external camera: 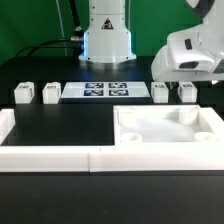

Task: Assemble square table

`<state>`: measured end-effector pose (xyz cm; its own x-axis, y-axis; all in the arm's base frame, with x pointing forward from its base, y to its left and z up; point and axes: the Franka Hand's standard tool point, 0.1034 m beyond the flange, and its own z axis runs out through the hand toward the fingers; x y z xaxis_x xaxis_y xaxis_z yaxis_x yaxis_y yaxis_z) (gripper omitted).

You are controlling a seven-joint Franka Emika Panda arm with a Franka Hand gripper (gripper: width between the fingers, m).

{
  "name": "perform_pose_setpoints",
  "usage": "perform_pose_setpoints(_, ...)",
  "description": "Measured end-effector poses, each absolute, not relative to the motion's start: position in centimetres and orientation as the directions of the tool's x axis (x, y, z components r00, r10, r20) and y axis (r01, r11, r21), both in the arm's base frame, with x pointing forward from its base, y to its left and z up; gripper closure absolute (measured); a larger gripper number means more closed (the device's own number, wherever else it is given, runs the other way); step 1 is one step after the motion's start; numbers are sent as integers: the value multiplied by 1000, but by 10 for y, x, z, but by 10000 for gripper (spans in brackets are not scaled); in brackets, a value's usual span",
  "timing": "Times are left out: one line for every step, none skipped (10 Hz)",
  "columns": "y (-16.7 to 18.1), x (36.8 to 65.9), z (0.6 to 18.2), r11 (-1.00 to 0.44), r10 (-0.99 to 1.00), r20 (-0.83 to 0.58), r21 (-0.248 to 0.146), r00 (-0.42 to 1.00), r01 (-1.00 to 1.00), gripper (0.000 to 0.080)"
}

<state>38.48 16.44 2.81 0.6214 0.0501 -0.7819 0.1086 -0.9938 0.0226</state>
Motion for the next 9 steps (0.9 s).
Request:
perform_pose_setpoints(170,384,13,-995,23,-844,31,536,93,150)
perform_pose_setpoints(173,384,9,-996,16,-834,37,552,86,150)
perform_pose_setpoints(178,373,4,-995,-42,-846,81,531,51,150)
perform_pose_setpoints(180,371,3,-995,-48,-848,86,527,48,150)
perform_pose_setpoints(179,373,3,-996,-41,-847,80,529,50,180)
perform_pose_setpoints(179,373,3,-996,-41,-847,80,529,50,180)
perform_pose_setpoints(179,373,3,-996,-41,-847,80,529,50,316)
perform_pose_setpoints(179,373,3,-996,-41,-847,80,529,50,452)
perform_pose_setpoints(179,373,3,-996,-41,-848,80,529,50,452)
